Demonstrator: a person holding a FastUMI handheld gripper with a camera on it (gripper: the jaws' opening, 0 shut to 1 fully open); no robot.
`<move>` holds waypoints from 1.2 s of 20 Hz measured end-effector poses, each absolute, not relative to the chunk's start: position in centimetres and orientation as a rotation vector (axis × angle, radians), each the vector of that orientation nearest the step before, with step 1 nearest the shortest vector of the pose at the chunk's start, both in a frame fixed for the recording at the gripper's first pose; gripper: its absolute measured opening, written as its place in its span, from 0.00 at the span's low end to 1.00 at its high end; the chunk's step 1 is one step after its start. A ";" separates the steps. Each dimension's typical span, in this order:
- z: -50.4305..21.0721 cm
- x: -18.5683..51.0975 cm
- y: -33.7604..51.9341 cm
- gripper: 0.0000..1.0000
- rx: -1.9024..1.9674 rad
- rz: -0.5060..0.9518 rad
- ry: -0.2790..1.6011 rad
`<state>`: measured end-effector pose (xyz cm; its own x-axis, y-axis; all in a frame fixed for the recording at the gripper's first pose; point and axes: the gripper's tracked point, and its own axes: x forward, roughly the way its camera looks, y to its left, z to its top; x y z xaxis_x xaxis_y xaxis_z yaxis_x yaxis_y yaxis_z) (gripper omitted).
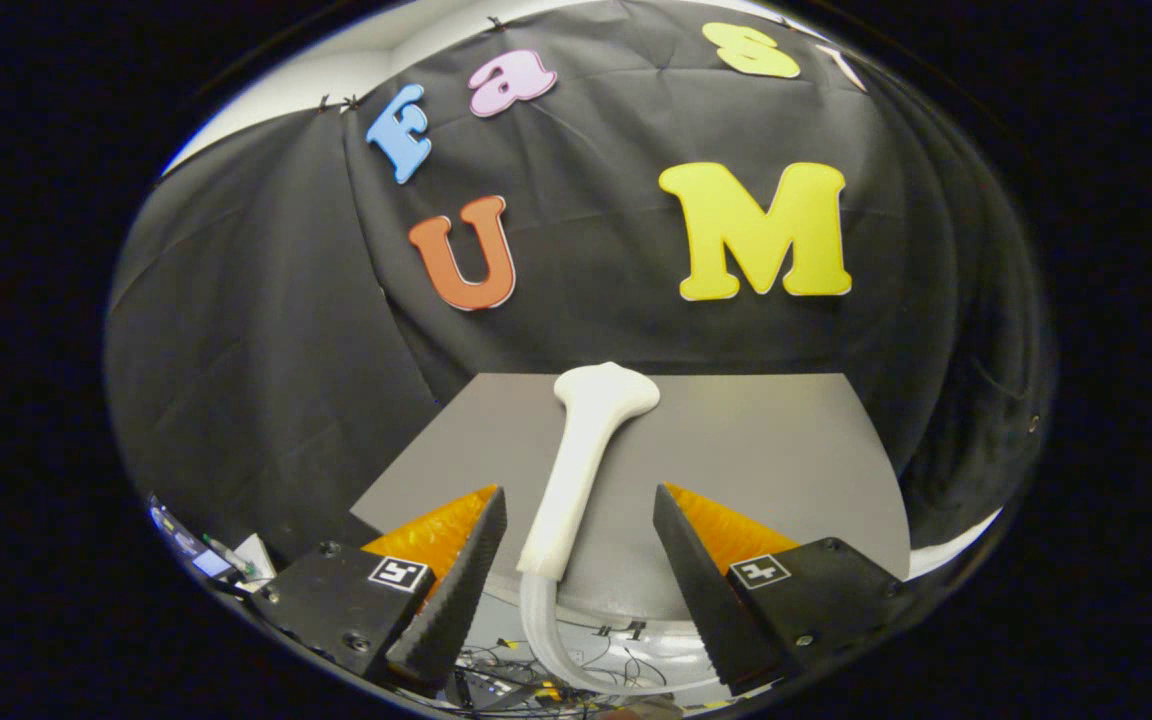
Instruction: Iron the clothes twice with a garment steamer, once on the left side and once on the right side.
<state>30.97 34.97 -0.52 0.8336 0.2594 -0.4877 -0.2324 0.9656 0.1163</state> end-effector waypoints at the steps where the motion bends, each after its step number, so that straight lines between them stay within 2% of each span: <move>1: -1.0 32.0 35.3 0.95 0.050 0.254 0.545; 7: -4.8 35.9 37.8 0.93 0.035 0.217 0.683; 12: -6.8 36.4 38.8 0.70 0.061 0.190 0.785; 18: -6.6 38.0 38.6 0.45 0.101 0.129 0.751; 24: -3.3 36.7 38.1 0.34 0.182 0.157 0.628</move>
<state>36.70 38.11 -3.28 0.7982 0.2002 -0.5682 -0.0904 0.9723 0.2156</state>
